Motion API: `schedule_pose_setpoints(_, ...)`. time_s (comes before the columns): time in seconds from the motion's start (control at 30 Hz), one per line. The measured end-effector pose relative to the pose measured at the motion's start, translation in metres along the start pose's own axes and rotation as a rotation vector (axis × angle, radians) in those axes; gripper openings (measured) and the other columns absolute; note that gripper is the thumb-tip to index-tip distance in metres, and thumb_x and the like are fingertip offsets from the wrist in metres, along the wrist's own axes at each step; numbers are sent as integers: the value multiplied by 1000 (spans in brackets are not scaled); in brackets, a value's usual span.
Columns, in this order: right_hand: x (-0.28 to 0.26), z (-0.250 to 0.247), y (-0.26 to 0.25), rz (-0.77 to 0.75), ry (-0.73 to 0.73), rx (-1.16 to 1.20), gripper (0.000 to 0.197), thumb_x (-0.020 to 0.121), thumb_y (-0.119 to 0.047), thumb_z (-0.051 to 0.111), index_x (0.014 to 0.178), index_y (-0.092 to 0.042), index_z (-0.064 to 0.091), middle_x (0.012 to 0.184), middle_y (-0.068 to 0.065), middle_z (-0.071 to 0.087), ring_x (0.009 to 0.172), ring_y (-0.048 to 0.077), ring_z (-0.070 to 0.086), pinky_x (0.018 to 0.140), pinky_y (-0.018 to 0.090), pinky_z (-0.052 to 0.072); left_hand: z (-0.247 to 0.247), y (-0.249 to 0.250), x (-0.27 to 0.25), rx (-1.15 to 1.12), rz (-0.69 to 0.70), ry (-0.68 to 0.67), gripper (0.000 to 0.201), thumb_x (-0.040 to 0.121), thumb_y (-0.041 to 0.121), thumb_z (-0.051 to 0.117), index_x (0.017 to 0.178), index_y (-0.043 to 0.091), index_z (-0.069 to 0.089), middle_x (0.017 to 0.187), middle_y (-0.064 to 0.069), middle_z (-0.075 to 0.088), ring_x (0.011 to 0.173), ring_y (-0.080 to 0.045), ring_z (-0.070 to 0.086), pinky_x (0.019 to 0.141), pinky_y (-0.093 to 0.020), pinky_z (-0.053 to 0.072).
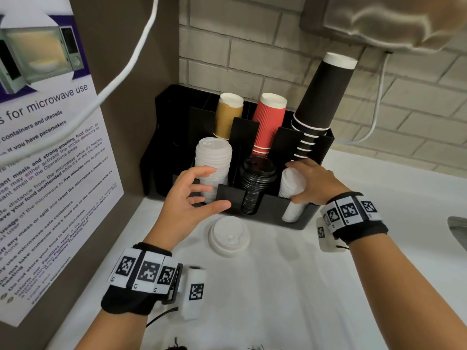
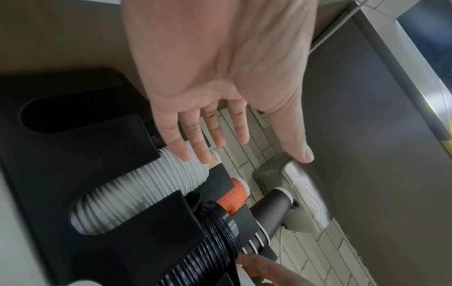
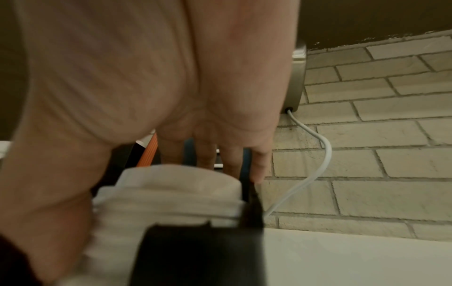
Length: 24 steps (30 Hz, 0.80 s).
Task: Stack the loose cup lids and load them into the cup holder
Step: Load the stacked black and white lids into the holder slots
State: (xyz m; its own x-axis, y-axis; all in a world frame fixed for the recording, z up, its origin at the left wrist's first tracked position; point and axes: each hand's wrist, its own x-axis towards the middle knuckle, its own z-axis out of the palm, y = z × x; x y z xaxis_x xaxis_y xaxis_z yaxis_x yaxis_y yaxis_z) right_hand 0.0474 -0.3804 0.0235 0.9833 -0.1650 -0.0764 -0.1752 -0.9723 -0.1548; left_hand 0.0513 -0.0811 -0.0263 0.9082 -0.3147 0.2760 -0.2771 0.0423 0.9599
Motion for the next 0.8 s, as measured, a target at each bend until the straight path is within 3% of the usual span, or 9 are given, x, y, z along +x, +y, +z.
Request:
schedule_pose_setpoints(0.13,-7,10,6,-1,92,3,95,65,-28,82,146,-27,31,143,1,32,130,26,33,105,45,30,-1,-2,1,0,6,6,61,59,37,80,116,36,56,126,4,54,107,-11,62,87,-25,50)
schedule_pose_setpoints(0.33,-15,21,2,-29,140,-43,65,81,-27,69,140,-25,42,135,3,43,124,26,41,100,42,33,-3,-4,1,-15,1,16,55,64,36,77,115,36,57,125,6,54,106,-11,62,89,-27,51)
schedule_pose_setpoints(0.43,-21,19,-1,-13,146,-92,64,83,-27,67,141,-25,40,137,3,42,125,26,39,101,42,31,-4,-4,1,-34,15,25,44,70,36,71,113,34,59,120,6,57,97,-6,64,82,-19,51)
schedule_pose_setpoints(0.5,-31,18,-11,-52,281,-32,61,80,-23,69,137,-22,46,132,5,45,121,28,42,99,43,34,-5,-3,1,-40,28,28,38,74,36,68,110,33,60,115,8,59,90,0,65,77,-12,48)
schedule_pose_setpoints(0.57,-41,17,-32,-202,406,213,50,77,-18,72,125,-15,57,120,9,54,111,29,51,96,47,41,-7,-3,2,-33,30,40,34,76,35,66,109,33,61,113,9,60,88,1,64,77,-10,47)
schedule_pose_setpoints(0.6,-45,18,-45,-292,364,316,45,77,-17,74,119,-13,61,114,10,57,106,27,54,94,47,44,-7,-4,2,-27,27,42,32,77,34,66,108,34,61,113,9,61,88,1,64,77,-11,47)
schedule_pose_setpoints(0.67,-50,29,-70,-409,90,333,45,80,-22,75,122,-15,60,114,9,58,105,20,56,94,42,45,-6,-6,4,-22,28,40,28,81,27,67,107,35,61,112,10,61,88,1,64,77,-11,47)
schedule_pose_setpoints(0.73,-50,48,-90,-411,-235,198,63,80,-35,74,136,-24,49,127,7,50,117,21,49,101,39,42,-6,-7,3,-25,35,39,28,85,20,67,107,34,60,112,10,60,87,1,64,77,-11,48)
schedule_pose_setpoints(0.8,-46,66,-104,-363,-375,35,85,75,-46,76,146,-32,32,140,7,37,128,26,39,104,42,40,-6,-6,1,-26,42,42,28,84,20,67,108,33,61,112,11,60,87,1,64,77,-11,48)
